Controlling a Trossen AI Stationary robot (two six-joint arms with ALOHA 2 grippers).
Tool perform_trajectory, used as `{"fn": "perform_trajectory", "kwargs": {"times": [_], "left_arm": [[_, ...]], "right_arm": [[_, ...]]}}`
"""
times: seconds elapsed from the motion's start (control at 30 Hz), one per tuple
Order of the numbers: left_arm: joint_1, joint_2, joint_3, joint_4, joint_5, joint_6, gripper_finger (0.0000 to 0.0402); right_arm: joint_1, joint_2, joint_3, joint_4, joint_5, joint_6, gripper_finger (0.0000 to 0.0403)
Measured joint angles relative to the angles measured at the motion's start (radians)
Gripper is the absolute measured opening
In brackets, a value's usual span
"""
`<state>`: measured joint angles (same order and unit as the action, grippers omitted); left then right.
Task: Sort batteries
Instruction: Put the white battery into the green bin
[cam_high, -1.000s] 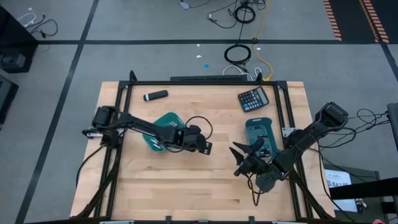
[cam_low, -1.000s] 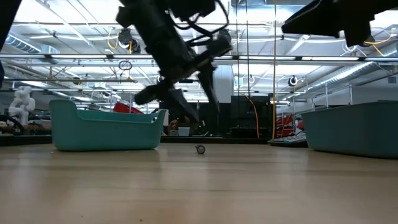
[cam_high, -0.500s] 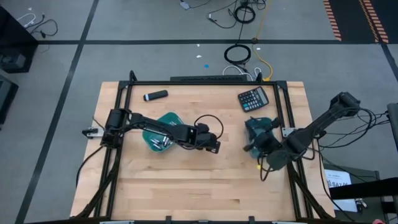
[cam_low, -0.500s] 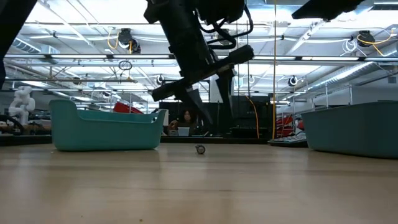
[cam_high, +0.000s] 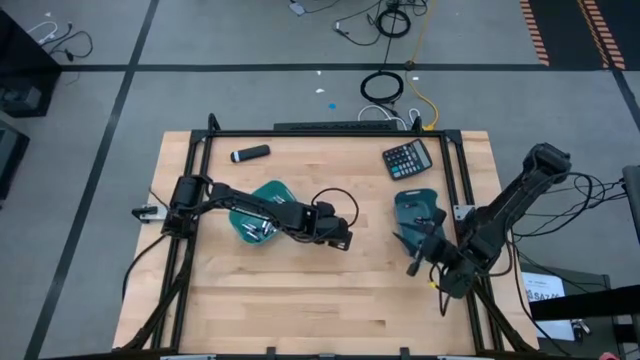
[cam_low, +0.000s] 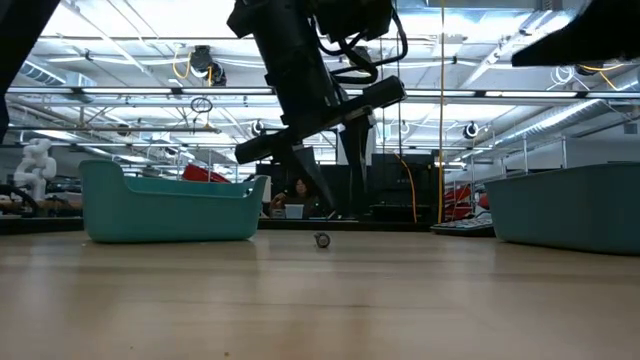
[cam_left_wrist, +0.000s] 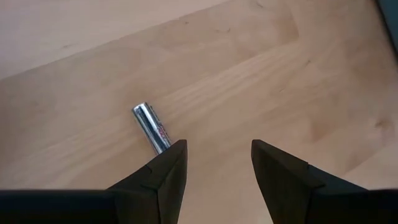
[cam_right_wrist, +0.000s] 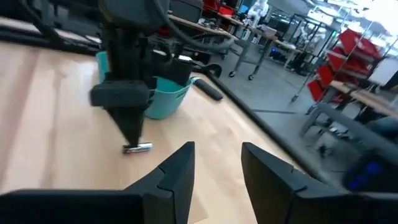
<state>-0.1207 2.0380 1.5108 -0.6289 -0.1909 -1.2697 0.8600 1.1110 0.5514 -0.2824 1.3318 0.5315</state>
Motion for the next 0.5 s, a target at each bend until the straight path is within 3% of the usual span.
{"fn": "perform_trajectory", "kwargs": {"times": [0.2, 0.5], "left_arm": [[0.012, 0.008, 0.0, 0.012, 0.003, -0.008, 0.0189], [0.017, 0.044, -0.002, -0.003, 0.011, -0.047, 0.0189]], "right_arm": [[0.062, 0.0, -0.102, 0.159, 0.015, 0.032, 0.0123], [0.078, 0.0, -0.125, 0.197, 0.028, -0.024, 0.0123]]}}
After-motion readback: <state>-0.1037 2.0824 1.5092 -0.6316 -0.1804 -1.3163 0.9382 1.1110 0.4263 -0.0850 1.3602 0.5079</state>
